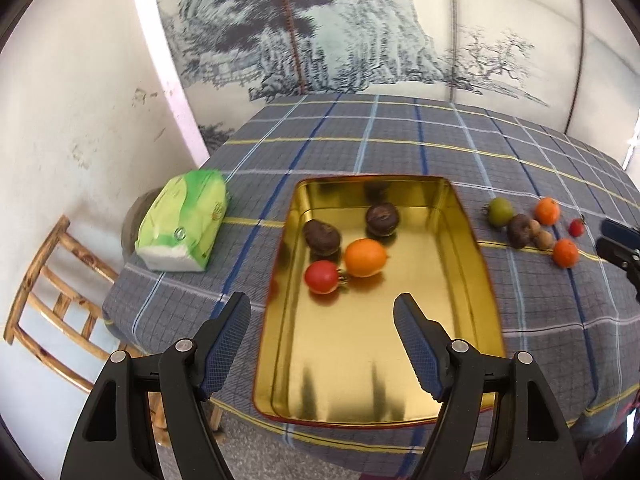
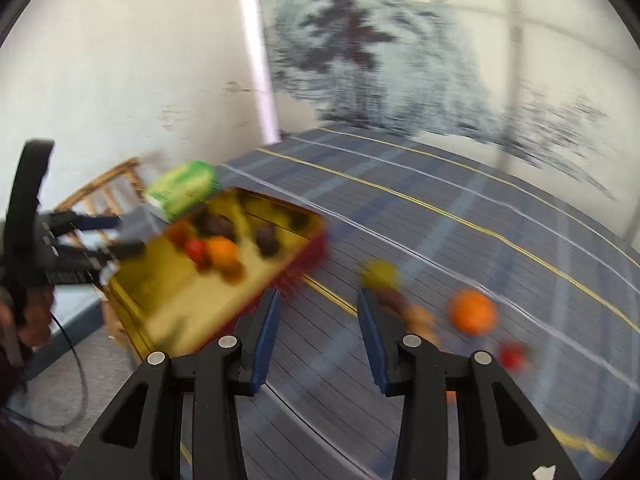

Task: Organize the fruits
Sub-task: 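Lift the right tool away from the tin, then reach the left tool to the green citrus on the cloth and grasp it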

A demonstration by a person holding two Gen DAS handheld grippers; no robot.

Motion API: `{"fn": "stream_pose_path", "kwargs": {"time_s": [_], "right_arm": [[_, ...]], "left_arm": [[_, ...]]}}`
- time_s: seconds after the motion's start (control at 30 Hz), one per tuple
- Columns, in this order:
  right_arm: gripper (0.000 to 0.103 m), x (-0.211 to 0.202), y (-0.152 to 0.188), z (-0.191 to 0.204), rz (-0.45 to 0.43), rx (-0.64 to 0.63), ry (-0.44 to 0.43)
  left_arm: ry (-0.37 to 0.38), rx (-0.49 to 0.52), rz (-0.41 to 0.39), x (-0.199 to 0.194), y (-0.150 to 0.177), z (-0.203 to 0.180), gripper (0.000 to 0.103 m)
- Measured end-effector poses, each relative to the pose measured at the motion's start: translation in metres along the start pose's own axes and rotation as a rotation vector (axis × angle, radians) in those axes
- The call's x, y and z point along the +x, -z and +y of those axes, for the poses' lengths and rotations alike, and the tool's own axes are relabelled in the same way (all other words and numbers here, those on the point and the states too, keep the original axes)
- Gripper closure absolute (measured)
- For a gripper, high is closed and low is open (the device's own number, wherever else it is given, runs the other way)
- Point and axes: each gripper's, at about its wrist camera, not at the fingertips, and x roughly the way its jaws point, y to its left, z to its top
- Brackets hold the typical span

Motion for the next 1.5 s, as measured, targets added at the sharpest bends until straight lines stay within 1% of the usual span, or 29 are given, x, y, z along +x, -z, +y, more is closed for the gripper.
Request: {"fn": "stream_pose_path", "kwargs": {"time_s": [0.1, 0.17, 0.2, 0.3, 0.43, 0.57, 0.7, 0.8, 0.9, 1.07, 1.1, 1.2, 1.33, 1.4, 1.5], "right_arm": [[0.062, -0.022, 0.028, -0.042, 0.0, 0.076, 0.107], [0.062, -0.031, 0.047, -0.073, 0.023, 0.124, 0.208], [0.062, -0.035, 0.054, -0.084, 0.027, 0.151, 0.226], [0.062, -0.047, 0.076, -0.123, 0.047, 0.241, 0.323], [0.062, -0.06, 0.101, -0.165, 0.064, 0.35, 0.39], [0.062, -0.066, 0.121, -0.186, 0.059, 0.41, 0.383], [0.062, -0.059, 0.13, -0.189, 0.07, 0.424, 0.353], [0.062, -0.062, 0.13, -0.192, 0.039, 0.429, 0.323], [0.062, -0.061, 0.13, -0.192, 0.038, 0.44, 0.301], [0.062, -0.061, 0.132, -0.196, 0.03, 0.463, 0.261], [0.062, -0.061, 0.131, -0.197, 0.029, 0.466, 0.256], [0.062, -0.061, 0.132, -0.198, 0.023, 0.471, 0.239], [0.062, -0.06, 0.132, -0.198, 0.022, 0.474, 0.221], [0.062, -0.06, 0.133, -0.199, 0.02, 0.482, 0.213], [0.061, -0.061, 0.134, -0.201, 0.017, 0.495, 0.2]], "left_arm": [[-0.003, 0.036, -0.008, -0.006, -0.003, -0.017, 0.028], [0.002, 0.05, -0.013, -0.009, -0.005, -0.028, 0.028], [0.006, 0.057, -0.014, -0.01, -0.006, -0.032, 0.027], [0.05, 0.086, -0.008, -0.014, -0.01, -0.05, 0.027], [0.13, 0.151, -0.005, -0.018, -0.018, -0.075, 0.027], [0.196, 0.211, 0.004, -0.018, -0.028, -0.105, 0.027], [0.288, 0.229, 0.068, -0.009, -0.041, -0.13, 0.027], [0.325, 0.2, 0.119, 0.004, -0.053, -0.144, 0.027], [0.361, 0.145, 0.171, 0.025, -0.069, -0.152, 0.027], [0.407, 0.095, 0.245, 0.056, -0.097, -0.165, 0.027], [0.417, 0.07, 0.274, 0.067, -0.104, -0.168, 0.027], [0.454, -0.001, 0.332, 0.092, -0.119, -0.173, 0.027], [0.446, -0.058, 0.39, 0.123, -0.131, -0.173, 0.027], [0.421, -0.056, 0.406, 0.136, -0.134, -0.177, 0.028], [0.401, -0.039, 0.429, 0.148, -0.133, -0.183, 0.028]]}}
